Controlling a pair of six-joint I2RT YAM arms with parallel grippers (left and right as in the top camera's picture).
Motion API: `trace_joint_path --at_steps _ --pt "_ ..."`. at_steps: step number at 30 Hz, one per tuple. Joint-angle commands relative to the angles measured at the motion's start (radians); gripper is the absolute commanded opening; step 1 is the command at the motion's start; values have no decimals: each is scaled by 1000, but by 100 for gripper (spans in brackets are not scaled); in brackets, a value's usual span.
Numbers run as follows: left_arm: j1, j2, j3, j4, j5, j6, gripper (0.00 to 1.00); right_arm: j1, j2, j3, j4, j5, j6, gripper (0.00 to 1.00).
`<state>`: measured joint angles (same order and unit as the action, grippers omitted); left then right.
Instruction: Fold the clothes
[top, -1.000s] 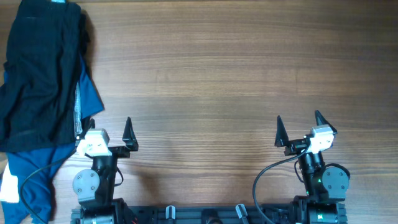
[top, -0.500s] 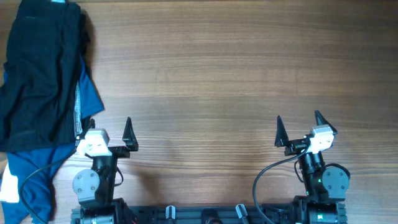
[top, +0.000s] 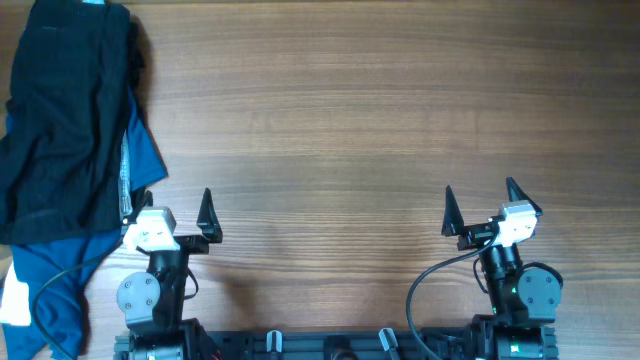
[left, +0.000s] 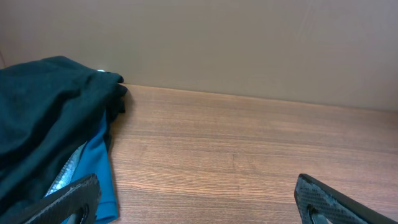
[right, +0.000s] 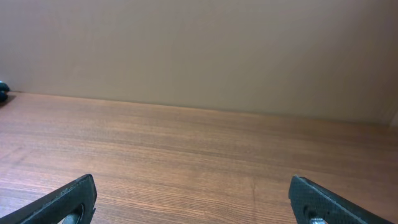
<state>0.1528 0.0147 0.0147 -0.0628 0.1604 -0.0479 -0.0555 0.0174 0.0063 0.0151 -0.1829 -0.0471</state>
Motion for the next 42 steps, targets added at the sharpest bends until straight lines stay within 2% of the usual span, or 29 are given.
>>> trace_joint_path --at_steps 1,16,20,25,28,29,33,38,42 --pt "7 -5 -9 0 -13 -13 100 2 0 -1 1 -13 1 100" --pt "7 -5 -9 2 -22 -13 100 2 0 -1 37 -36 -29 100" --pt "7 -5 -9 25 60 -13 100 2 0 -1 92 -91 -29 100" --pt "7 51 87 18 55 -13 100 2 24 54 135 -133 -21 100" --pt "7 209 216 -9 48 -12 100 2 127 145 134 -152 -23 100" --pt "7 324 299 -24 48 -13 100 2 218 213 134 -169 -25 100" --pt "7 593 522 -109 48 -13 100 2 453 380 101 -251 -25 100" --pt "7 951 889 -357 48 -4 100 2 805 646 -5 -383 -32 100" --pt "6 1209 1164 -582 52 69 100 2 1104 913 -224 -458 -45 100"
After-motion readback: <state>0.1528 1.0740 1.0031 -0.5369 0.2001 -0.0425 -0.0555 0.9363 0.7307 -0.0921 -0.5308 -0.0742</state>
